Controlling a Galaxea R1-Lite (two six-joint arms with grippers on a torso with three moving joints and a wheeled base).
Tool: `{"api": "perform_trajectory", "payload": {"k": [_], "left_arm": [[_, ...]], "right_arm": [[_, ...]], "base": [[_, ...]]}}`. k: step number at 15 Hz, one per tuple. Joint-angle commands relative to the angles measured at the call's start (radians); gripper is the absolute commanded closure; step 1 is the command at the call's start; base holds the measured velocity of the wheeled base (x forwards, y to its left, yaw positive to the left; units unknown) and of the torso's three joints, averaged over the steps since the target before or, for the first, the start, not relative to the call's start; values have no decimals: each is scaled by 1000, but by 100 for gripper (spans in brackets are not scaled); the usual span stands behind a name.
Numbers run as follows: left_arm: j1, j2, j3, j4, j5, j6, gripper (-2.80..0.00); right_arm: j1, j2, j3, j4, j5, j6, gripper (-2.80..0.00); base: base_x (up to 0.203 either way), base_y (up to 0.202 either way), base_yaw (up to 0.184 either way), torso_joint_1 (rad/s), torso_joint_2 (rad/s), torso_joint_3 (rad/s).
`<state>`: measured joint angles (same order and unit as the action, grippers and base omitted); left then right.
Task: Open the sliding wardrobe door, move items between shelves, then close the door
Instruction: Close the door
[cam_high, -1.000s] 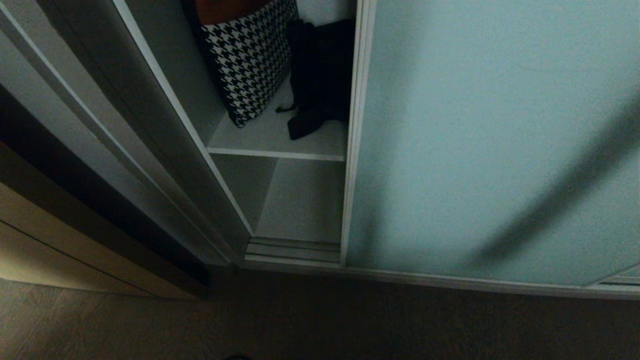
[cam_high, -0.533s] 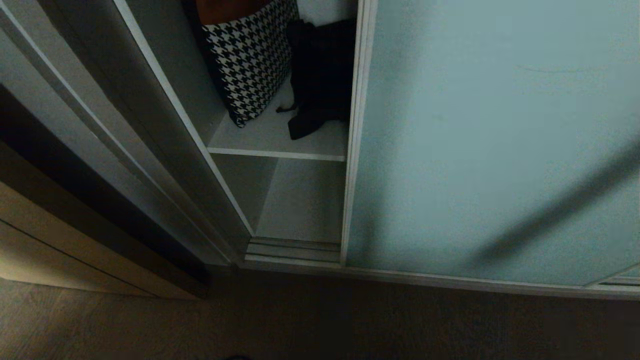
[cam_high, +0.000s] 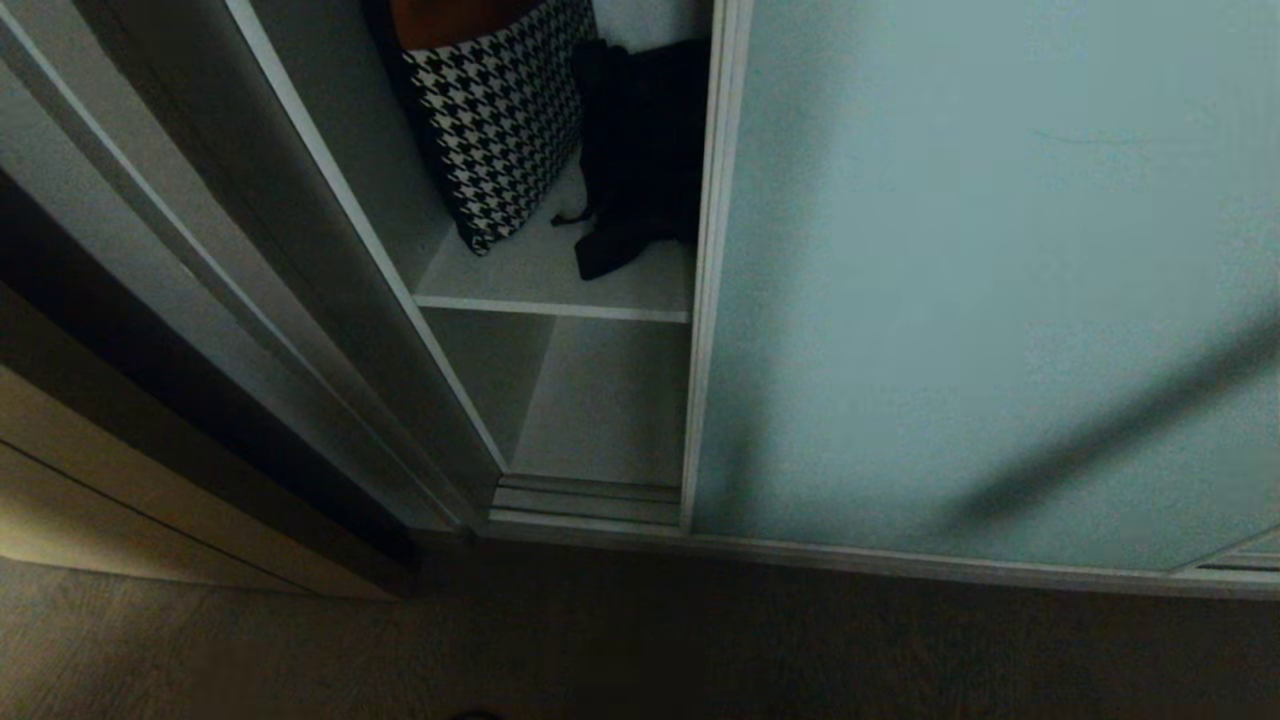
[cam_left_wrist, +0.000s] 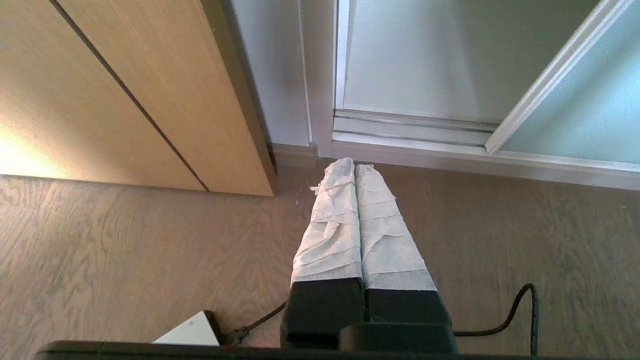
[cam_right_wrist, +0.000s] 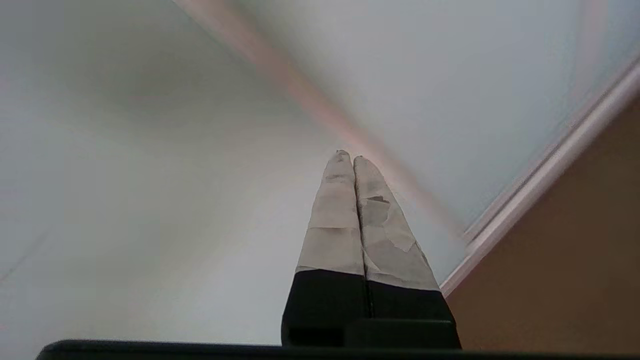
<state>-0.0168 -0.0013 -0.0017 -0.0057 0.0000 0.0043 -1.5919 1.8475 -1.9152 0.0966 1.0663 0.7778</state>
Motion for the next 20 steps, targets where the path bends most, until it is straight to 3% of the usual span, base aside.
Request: {"api": "perform_trajectory", "payload": {"k": [1,3,12,20], "left_arm": [[1,1,0,0,0,0,0],[0,1,0,0,0,0,0],[0,0,0,0,0,0,0],[0,1,0,0,0,0,0]], "right_arm": [[3,10,18,3,70,22,0],[8,24,19,-12,137,27,0],[84,127,2,-149,132,26,0],[115,195,2,-163,132,26,0]], "base": [[0,0,0,0,0,0],[0,0,0,0,0,0],[0,0,0,0,0,0],[0,0,0,0,0,0]]}}
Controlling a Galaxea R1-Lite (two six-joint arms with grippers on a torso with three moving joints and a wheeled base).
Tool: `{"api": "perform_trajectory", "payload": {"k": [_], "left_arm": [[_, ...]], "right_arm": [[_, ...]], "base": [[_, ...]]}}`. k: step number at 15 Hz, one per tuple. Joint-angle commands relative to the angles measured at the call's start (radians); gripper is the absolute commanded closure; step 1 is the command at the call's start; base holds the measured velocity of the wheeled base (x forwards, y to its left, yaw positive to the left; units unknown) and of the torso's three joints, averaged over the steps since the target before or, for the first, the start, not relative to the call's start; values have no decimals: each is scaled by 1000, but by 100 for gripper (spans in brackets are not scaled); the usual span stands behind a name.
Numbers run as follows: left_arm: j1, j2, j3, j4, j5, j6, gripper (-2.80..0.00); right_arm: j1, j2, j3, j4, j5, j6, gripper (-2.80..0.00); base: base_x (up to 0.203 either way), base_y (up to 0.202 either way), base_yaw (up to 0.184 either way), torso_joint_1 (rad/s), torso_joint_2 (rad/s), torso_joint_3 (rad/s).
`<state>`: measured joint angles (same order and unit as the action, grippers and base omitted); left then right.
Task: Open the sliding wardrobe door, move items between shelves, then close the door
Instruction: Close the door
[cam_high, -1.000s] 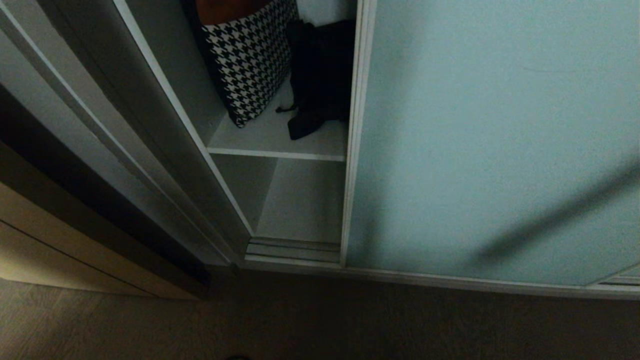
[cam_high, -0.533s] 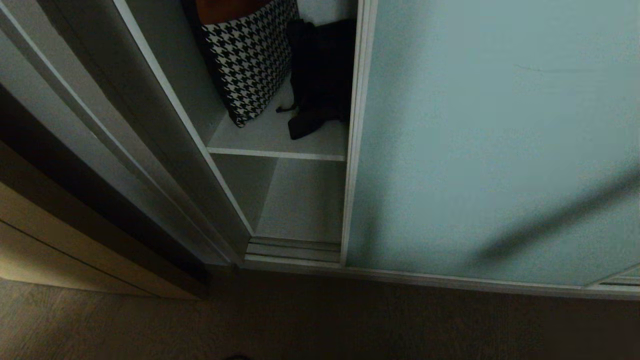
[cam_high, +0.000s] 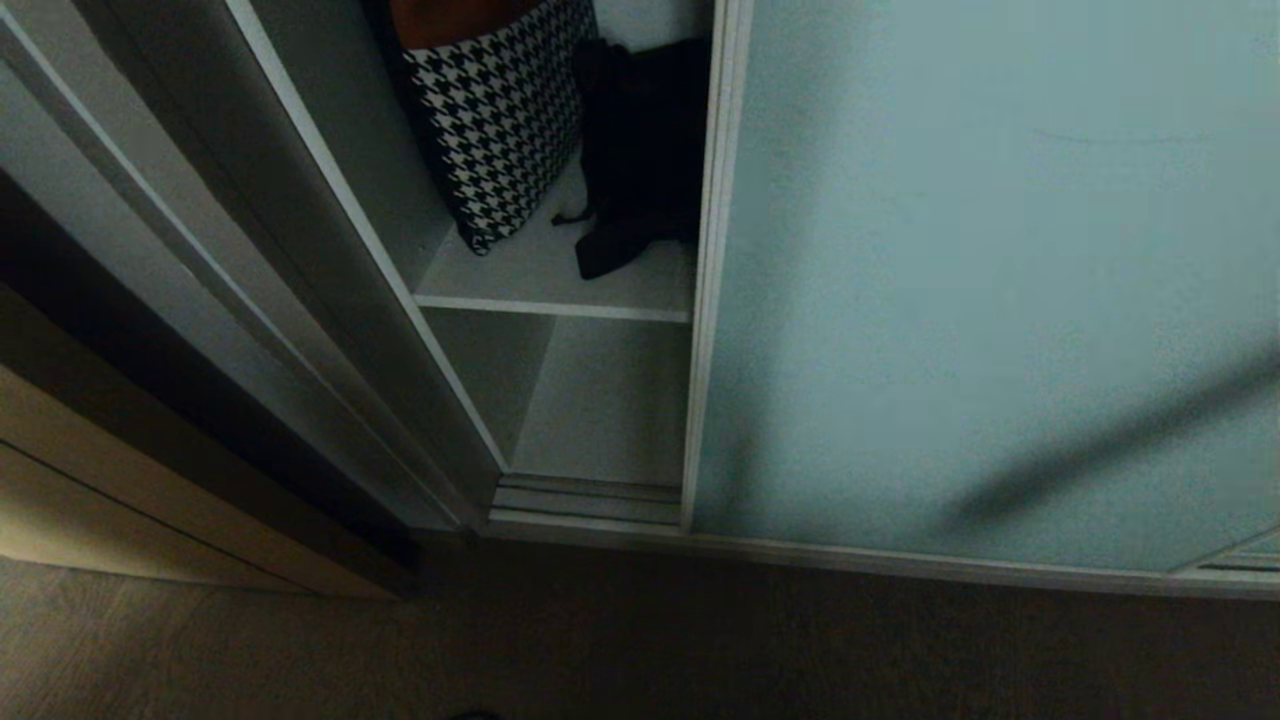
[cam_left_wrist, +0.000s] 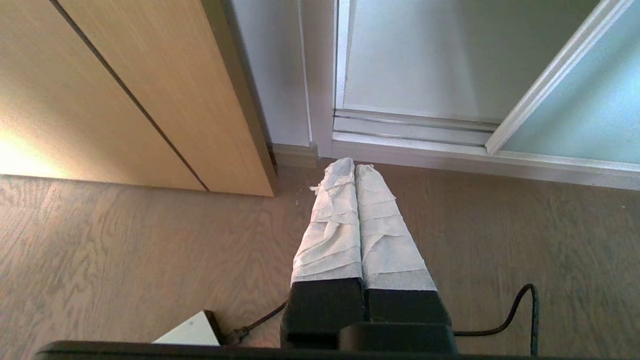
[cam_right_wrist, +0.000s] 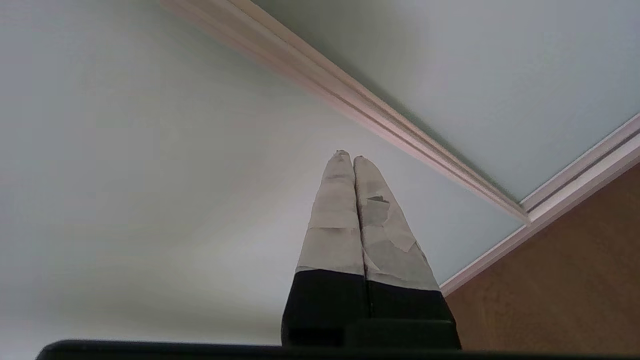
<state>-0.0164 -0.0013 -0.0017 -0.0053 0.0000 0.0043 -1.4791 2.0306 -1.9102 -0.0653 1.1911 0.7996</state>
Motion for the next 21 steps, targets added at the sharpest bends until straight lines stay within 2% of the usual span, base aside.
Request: {"api": "perform_trajectory", "payload": {"k": [1,8,18,21], "left_arm": [[0,0,0,-1,0,0,0],[0,0,0,-1,0,0,0],[0,1,0,-1,0,0,0],[0,1,0,-1,0,0,0]], "right_arm": [[4,14,-4,-9,7,4,0],[79,50,13,-47,-17,5,0],[105,101,-7,-50,-50,4,0],[160,94,-7,-50,-163,4,0]], "base": [[0,0,0,0,0,0],[0,0,0,0,0,0],[0,0,0,0,0,0],[0,0,0,0,0,0]]}}
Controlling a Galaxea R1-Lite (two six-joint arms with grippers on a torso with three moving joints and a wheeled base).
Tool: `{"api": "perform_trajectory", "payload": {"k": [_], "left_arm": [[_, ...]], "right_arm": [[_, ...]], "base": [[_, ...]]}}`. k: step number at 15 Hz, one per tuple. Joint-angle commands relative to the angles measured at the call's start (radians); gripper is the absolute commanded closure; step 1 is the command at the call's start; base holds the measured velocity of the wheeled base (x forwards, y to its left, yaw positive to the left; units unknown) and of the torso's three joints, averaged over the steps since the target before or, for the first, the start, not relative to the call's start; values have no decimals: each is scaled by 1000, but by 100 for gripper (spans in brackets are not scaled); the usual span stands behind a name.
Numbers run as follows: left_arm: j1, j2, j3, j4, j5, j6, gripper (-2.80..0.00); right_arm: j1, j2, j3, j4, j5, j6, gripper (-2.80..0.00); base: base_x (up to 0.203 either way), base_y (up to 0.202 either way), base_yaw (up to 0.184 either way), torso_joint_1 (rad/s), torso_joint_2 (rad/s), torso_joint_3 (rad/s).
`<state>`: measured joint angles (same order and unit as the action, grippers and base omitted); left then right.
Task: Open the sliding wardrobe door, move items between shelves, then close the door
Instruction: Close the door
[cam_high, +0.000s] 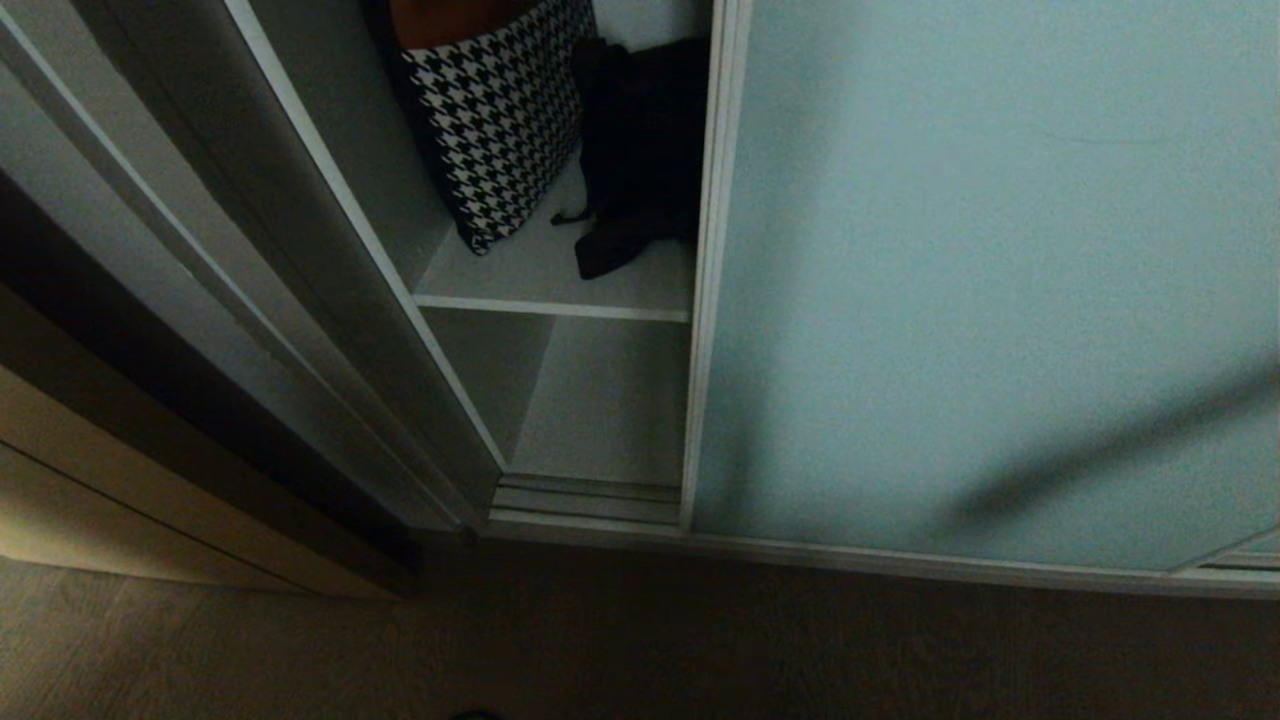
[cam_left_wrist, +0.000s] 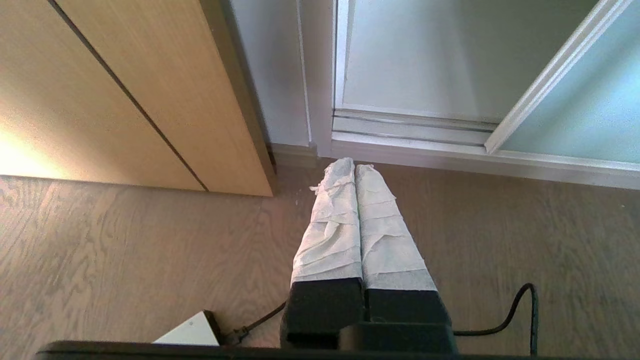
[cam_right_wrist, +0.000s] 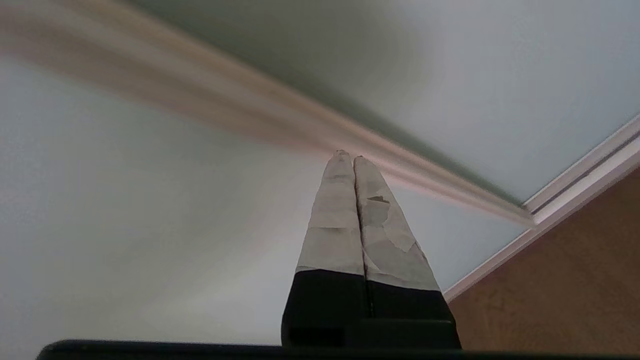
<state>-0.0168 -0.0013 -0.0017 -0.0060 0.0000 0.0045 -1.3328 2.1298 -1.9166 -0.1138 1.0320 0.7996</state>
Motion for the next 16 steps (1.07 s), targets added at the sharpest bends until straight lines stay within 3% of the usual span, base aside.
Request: {"api": "perform_trajectory", "payload": {"k": [1,16], "left_arm": [[0,1,0,0,0,0,0],[0,1,0,0,0,0,0]], "right_arm": [[17,-5,-1,-1,-12,4,0],[63,33,1,-55,-30,6,0]], "base": [[0,0,0,0,0,0],[0,0,0,0,0,0]]}}
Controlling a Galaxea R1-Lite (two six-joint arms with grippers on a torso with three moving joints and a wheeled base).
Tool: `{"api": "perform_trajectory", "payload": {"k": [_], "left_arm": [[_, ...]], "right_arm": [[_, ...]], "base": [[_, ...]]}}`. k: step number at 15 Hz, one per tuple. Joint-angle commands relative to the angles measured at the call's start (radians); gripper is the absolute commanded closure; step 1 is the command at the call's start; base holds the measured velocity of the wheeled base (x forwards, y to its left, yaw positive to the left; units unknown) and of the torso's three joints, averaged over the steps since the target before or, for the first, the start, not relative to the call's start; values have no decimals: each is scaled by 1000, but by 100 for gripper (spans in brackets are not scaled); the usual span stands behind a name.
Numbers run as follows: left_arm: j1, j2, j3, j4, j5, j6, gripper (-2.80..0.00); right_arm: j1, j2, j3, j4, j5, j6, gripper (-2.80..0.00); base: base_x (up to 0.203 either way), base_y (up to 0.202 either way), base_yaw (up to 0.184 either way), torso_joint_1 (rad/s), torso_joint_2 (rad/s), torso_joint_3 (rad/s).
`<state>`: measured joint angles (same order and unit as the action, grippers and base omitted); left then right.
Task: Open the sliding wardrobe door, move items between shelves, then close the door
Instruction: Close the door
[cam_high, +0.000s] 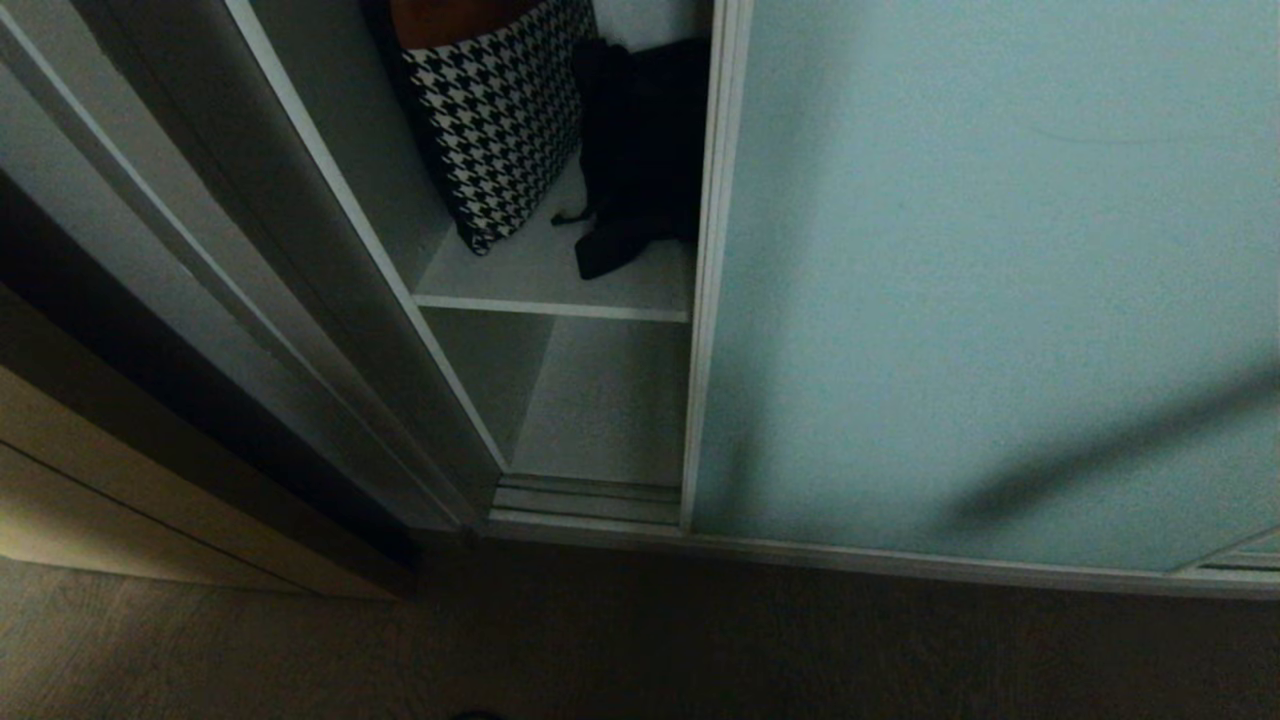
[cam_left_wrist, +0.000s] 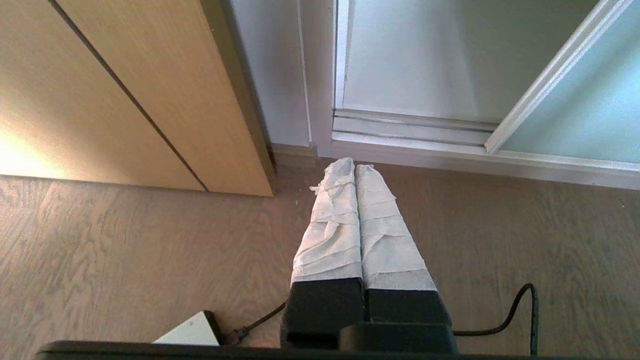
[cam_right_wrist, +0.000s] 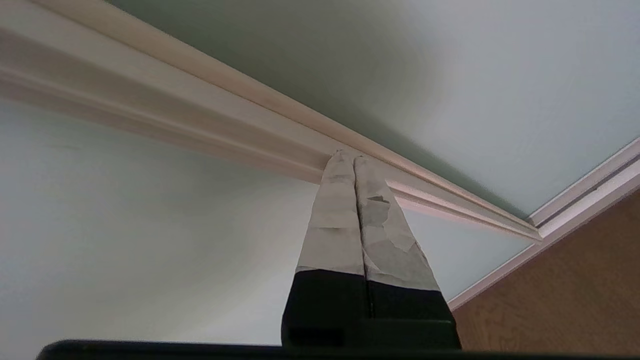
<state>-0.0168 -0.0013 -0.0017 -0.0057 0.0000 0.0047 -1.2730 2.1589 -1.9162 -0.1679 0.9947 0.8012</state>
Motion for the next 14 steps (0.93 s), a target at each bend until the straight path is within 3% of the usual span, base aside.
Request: {"api": "perform_trajectory", "payload": {"k": [1,12,14], "left_arm": [[0,1,0,0,0,0,0],[0,1,0,0,0,0,0],[0,1,0,0,0,0,0]], "right_arm": [[5,8,-1,-2,6,4,0],[-20,20,-5,-40,5,3,0],[-10,31,-6,-74,-55,3,0]], "base": [[0,0,0,0,0,0],[0,0,0,0,0,0],[0,0,0,0,0,0]]}}
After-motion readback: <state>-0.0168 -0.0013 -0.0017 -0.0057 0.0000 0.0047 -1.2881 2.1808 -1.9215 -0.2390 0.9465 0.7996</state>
